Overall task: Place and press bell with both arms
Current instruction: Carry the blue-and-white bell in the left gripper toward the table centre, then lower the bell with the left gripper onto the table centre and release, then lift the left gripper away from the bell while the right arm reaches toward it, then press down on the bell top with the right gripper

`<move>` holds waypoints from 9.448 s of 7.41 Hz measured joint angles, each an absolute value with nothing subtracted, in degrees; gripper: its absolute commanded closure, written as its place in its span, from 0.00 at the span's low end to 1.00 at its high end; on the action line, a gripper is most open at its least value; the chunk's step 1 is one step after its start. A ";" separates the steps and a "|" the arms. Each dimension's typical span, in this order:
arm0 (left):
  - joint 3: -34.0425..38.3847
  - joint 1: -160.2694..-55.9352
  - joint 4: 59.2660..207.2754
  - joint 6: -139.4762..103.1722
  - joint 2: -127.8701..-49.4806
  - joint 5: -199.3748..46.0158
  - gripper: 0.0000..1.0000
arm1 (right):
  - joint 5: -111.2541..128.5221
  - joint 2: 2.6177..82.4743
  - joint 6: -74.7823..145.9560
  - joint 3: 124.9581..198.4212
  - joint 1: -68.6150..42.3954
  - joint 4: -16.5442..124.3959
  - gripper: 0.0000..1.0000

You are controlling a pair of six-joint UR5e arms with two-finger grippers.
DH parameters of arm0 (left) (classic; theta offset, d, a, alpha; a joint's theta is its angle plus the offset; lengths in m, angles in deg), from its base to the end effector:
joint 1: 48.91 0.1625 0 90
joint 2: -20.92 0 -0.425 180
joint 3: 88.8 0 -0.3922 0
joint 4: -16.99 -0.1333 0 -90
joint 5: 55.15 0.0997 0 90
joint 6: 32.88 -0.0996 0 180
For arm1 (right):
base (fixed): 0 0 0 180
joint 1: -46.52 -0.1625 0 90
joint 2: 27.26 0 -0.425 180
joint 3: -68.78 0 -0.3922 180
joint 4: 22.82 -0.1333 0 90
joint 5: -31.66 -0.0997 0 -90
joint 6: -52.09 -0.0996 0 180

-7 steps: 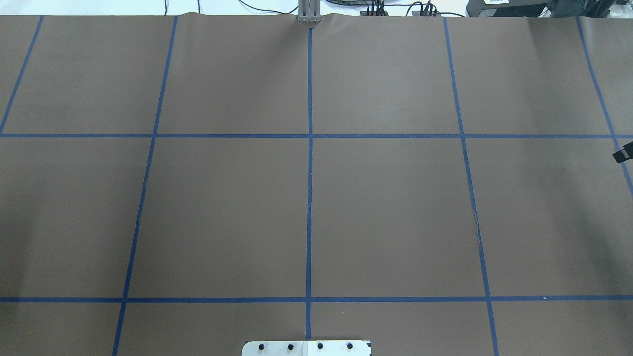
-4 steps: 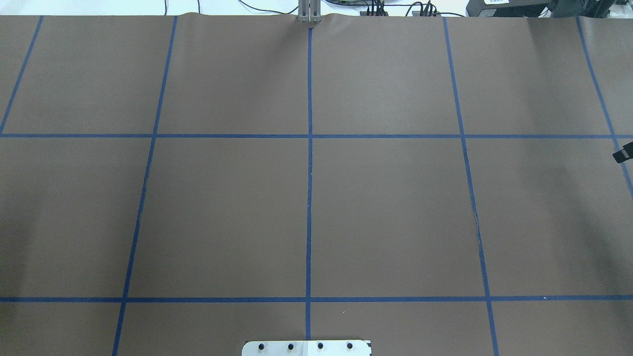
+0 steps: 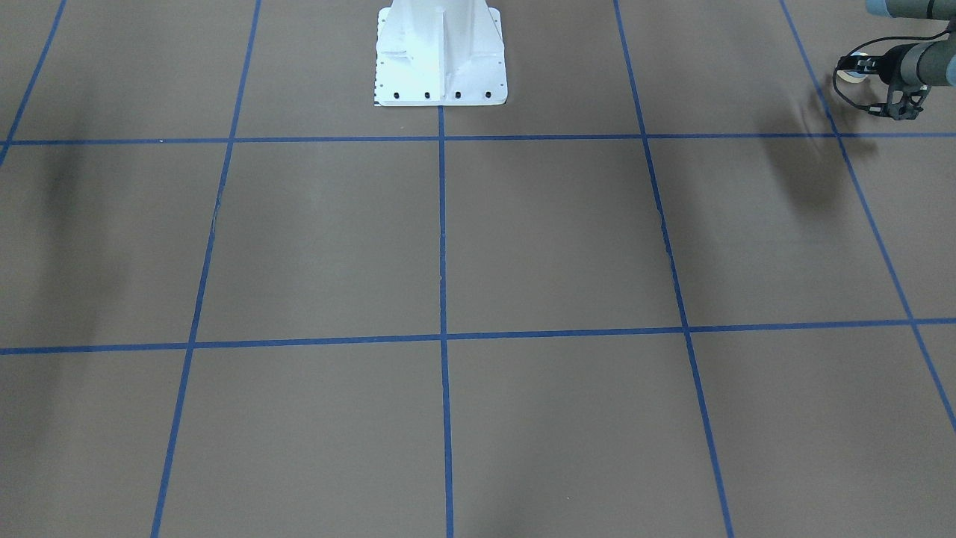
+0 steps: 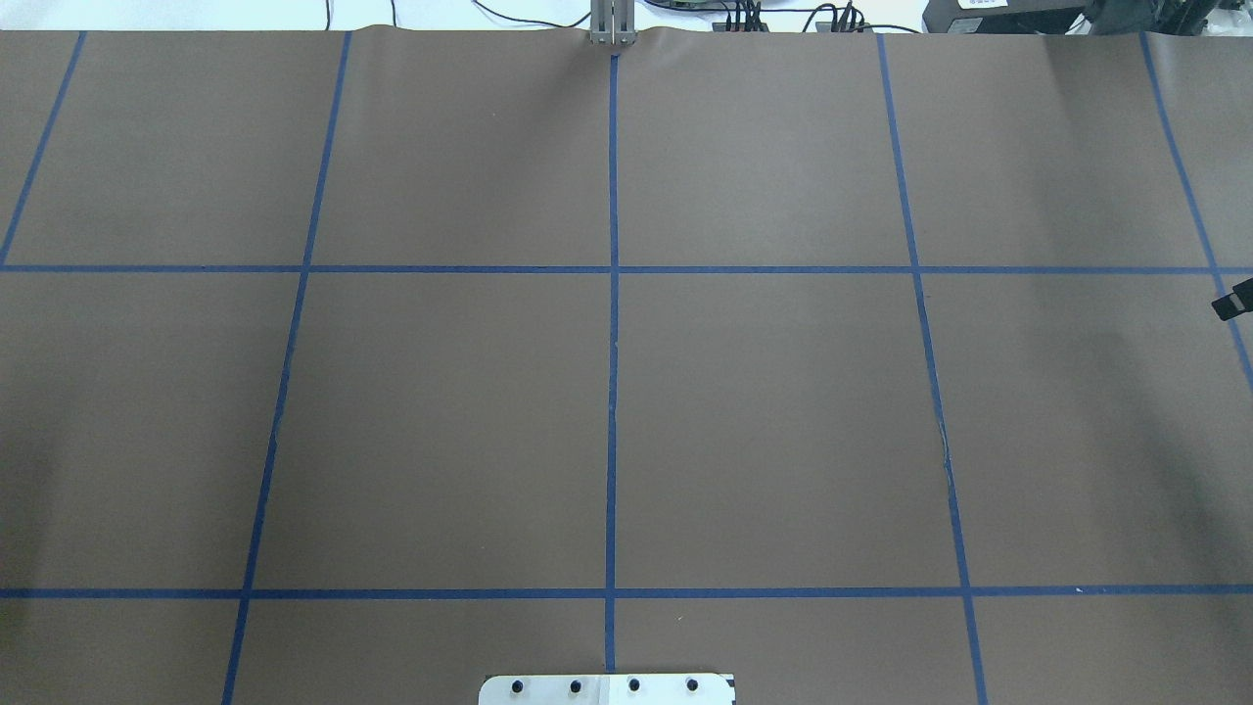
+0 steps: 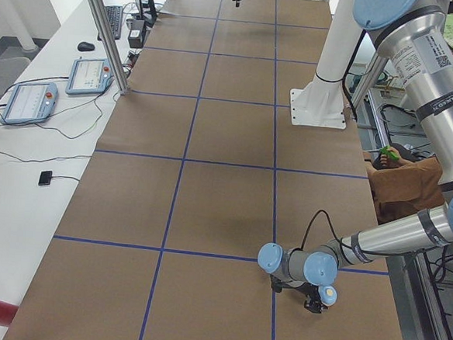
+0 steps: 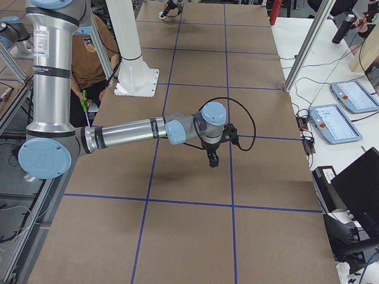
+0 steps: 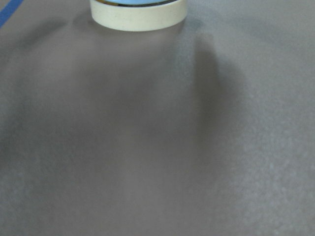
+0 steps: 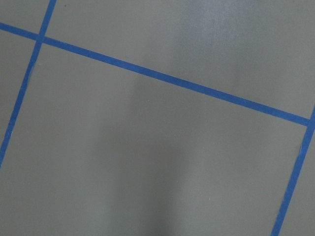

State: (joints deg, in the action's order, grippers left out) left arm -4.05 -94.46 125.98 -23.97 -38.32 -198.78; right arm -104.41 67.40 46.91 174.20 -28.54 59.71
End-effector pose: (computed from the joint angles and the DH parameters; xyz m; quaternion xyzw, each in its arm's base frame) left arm 0.0867 -0.1642 0.8440 -0.3183 0.3393 0.2058 0.8609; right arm -0.0609 -0.4672 0.5473 0.0761 -0.4059 -0.1391 0.9001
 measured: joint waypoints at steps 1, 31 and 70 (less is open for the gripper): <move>-4.07 -94.37 125.99 -23.68 -38.34 -198.95 0.63 | -104.38 67.41 46.90 174.23 -28.51 59.71 0.00; -33.31 -83.62 95.87 17.92 -133.63 -196.88 0.86 | -103.74 67.40 46.88 173.11 -28.45 59.71 0.00; 19.15 -106.28 94.54 5.94 -93.04 -195.33 0.01 | -76.75 19.43 -29.15 158.13 19.72 60.17 1.00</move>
State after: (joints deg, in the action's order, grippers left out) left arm 19.15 -106.28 94.54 5.94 -93.04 -195.33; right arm -76.75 19.43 -29.15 158.13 19.72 60.17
